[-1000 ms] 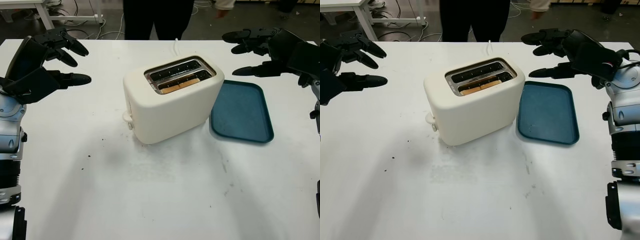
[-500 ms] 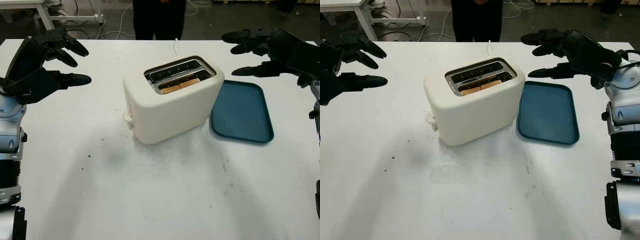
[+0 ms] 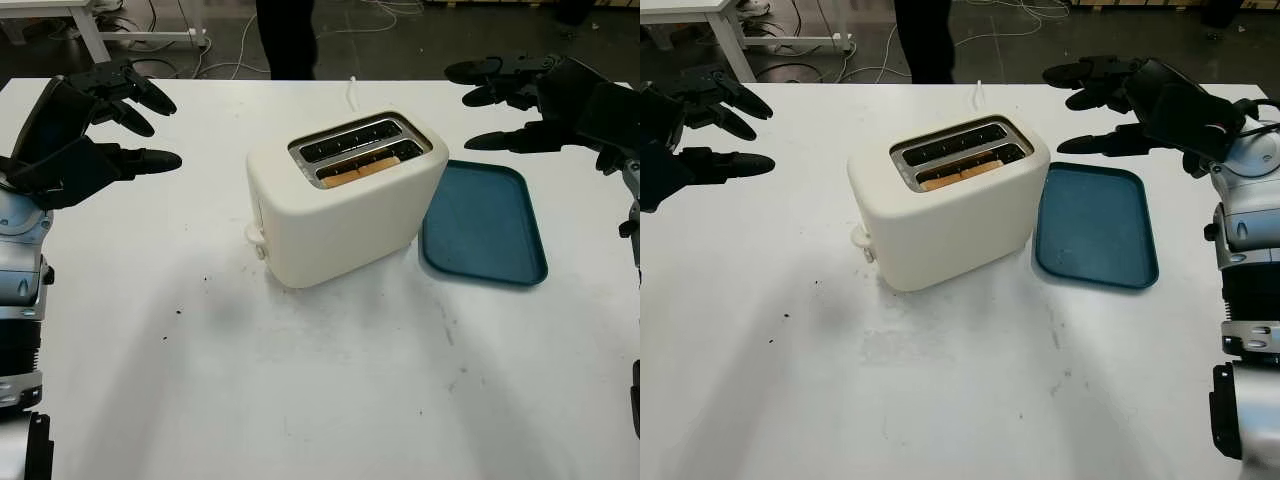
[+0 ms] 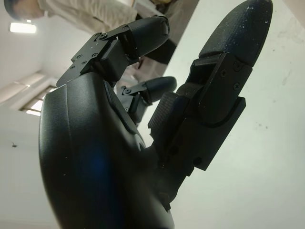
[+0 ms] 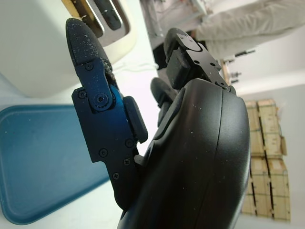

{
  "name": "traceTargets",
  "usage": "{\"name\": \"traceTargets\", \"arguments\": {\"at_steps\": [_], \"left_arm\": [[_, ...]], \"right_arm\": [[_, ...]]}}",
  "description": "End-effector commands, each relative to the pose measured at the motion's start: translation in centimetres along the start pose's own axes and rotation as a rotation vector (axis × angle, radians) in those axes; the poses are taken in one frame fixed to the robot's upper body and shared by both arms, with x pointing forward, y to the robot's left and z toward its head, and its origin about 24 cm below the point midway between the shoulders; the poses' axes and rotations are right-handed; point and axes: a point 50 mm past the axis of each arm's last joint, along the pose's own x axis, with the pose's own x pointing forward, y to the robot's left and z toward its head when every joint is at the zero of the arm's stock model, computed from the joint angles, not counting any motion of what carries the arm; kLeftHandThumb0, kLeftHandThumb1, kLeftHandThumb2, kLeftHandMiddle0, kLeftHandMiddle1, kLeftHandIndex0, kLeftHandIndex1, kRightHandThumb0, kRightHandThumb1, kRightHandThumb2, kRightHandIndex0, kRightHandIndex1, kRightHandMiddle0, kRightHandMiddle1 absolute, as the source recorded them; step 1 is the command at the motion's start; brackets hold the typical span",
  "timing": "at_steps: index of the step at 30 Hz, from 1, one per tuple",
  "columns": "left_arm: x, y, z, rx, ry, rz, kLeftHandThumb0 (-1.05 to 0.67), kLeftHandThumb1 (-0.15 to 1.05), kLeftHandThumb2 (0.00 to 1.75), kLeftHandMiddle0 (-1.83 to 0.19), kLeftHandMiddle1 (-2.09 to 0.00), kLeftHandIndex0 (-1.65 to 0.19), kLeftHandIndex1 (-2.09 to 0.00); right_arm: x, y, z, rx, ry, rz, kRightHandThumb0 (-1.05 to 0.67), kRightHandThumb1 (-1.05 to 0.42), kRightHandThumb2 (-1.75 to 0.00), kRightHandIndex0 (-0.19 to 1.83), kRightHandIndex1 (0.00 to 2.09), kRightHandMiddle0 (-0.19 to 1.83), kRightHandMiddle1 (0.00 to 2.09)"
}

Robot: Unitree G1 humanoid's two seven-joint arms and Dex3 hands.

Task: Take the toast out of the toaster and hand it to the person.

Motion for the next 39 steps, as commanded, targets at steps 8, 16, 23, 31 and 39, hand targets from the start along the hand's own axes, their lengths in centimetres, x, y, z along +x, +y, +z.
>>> {"name": "traceTargets", "arguments": {"at_steps": [8,16,23,31,39], "left_arm": [[0.04,0.12,0.24,-0.004,-0.006,0.004,-1.05,0.73,0.0,-0.47,-1.25,-0.51,-1.08],[0.12,0.14,0.25,0.013,-0.013,0.002,-1.05,0.75,0.01,-0.49,-1.24,-0.52,-1.08],[0.18,0.17,0.28,0.001,-0.014,0.005,-1.05,0.75,0.0,-0.49,-1.22,-0.52,-1.07],[0.16,0.2,0.27,0.0,-0.011,0.004,-1.05,0.75,0.0,-0.49,-1.22,-0.52,-1.07],[0.14,0.19,0.25,0.013,-0.013,0.004,-1.05,0.75,0.0,-0.5,-1.22,-0.52,-1.07]], "right_arm": [[0.14,0.06,0.27,0.011,-0.009,-0.005,-0.75,-0.8,0.0,0.0,0.78,0.37,0.03],[0.11,0.04,0.37,-0.007,-0.018,-0.004,-0.76,-0.81,0.0,0.0,0.79,0.37,0.03],[0.21,0.04,0.49,-0.006,-0.025,0.002,-0.75,-0.81,0.0,0.0,0.77,0.37,0.03],[0.31,0.06,0.55,-0.007,-0.024,0.006,-0.77,-0.82,0.0,0.0,0.79,0.37,0.03],[0.23,0.09,0.4,-0.002,-0.029,0.004,-0.76,-0.82,0.0,0.0,0.79,0.36,0.03]]}}
